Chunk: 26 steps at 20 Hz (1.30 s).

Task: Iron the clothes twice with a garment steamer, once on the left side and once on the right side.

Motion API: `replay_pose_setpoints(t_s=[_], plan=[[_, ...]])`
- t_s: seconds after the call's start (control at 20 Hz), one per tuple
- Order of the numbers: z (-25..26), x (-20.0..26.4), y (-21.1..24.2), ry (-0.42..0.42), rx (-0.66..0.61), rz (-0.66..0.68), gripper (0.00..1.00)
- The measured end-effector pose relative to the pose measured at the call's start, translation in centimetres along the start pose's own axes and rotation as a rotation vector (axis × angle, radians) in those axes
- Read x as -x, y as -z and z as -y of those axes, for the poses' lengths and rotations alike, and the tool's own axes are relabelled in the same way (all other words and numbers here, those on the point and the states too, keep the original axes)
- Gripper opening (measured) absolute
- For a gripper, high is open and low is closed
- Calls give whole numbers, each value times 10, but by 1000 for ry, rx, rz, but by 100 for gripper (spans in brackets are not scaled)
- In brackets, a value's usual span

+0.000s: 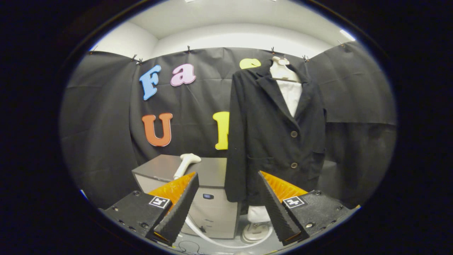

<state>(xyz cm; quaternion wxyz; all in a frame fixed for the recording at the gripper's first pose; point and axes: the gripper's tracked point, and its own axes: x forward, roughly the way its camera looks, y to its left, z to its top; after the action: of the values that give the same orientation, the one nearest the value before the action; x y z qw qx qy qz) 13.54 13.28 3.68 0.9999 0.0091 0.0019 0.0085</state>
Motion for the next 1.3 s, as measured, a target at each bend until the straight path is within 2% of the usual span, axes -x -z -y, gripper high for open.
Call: replay_pose_setpoints(t_s=[0.25, 0.55, 0.7, 1.05, 1.2, 1.3], plan=[[-52, -55, -10, -44, -18, -14, 100], [-114, -127, 6, -83, 1, -71, 100], [-143, -158, 33, -104, -8, -156, 100], [-190, -233, 84, -83, 33, -271, 100], [-193, -257, 112, -54, 74, -326, 100], [-189, -267, 132, -35, 80, -376, 96]])
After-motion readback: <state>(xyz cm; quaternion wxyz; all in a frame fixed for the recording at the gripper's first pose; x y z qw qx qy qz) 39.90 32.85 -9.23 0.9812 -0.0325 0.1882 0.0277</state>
